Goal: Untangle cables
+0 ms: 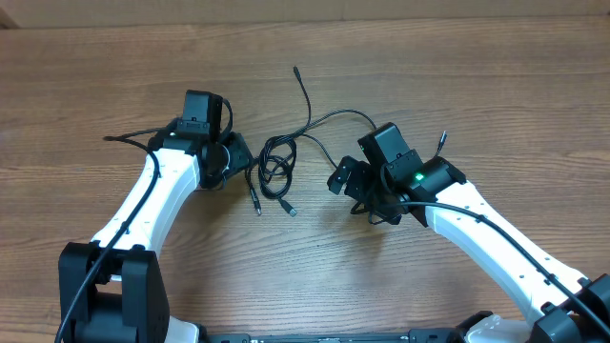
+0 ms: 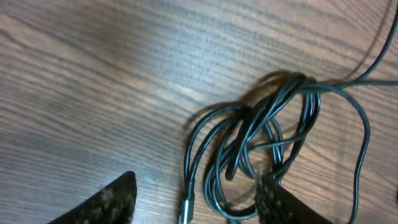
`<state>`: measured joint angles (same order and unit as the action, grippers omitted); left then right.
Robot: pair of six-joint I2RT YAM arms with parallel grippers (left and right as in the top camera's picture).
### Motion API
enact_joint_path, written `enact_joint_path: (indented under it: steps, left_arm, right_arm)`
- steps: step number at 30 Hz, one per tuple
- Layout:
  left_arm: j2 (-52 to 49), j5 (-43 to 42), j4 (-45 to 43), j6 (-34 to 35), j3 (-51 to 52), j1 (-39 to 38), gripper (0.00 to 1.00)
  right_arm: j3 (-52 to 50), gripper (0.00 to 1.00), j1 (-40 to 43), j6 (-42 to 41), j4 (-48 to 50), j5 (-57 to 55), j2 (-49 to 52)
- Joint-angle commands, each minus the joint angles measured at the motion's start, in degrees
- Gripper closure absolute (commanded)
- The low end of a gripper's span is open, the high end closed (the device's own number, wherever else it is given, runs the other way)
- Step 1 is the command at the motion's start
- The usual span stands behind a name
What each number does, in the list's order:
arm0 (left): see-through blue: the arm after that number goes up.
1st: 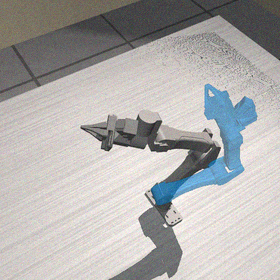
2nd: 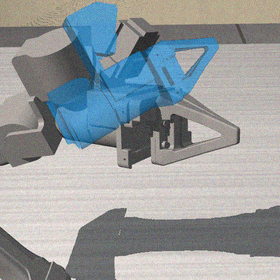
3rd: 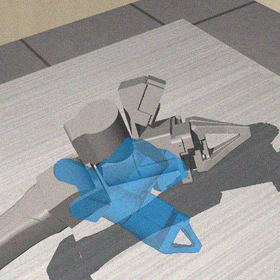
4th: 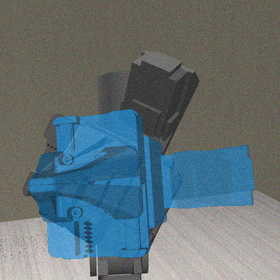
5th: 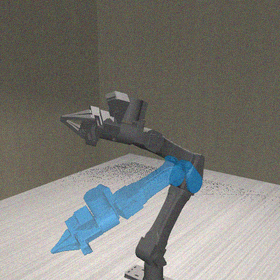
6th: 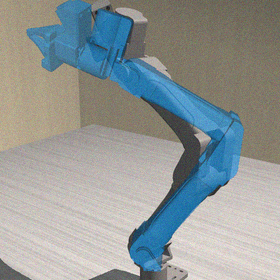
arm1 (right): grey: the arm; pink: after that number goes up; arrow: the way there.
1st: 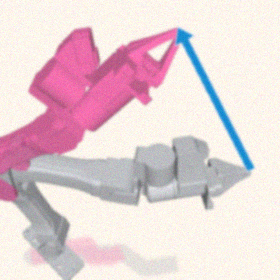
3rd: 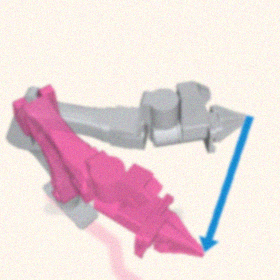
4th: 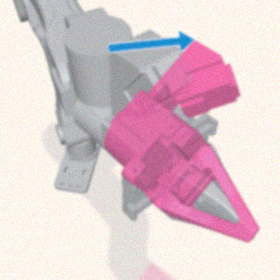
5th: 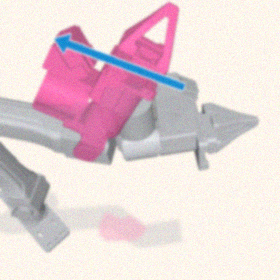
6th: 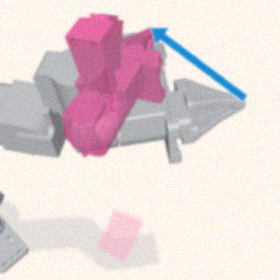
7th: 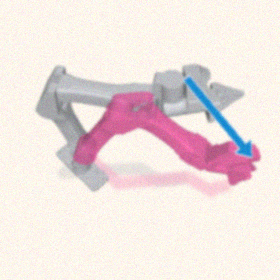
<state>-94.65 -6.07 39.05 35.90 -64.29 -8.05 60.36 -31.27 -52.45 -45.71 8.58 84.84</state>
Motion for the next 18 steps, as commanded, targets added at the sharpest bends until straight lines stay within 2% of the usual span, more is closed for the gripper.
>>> enact_joint_path:
  steps: [1, 11, 15, 18]
  left_arm:
    - [-0.61, 2.34, -2.75, -1.99, -0.68, -1.16, 0.46]
    - [-4.79, 5.86, -7.30, -2.82, -0.66, -6.80, 0.44]
    - [-8.57, 5.57, -8.81, -0.94, -0.66, -7.15, 0.50]
    - [-11.65, 5.01, -11.50, -1.01, -0.66, -7.15, 0.58]
  right_arm:
    - [-0.31, 0.00, -0.48, 0.42, 0.44, -0.63, 0.17]
    - [-0.31, 0.00, -0.50, 0.42, 0.20, -0.61, 0.17]
    - [-0.31, 0.00, -0.50, 0.42, 0.11, -0.61, 0.17]
    - [-0.31, 0.00, -0.50, 0.42, 0.11, -0.61, 0.17]
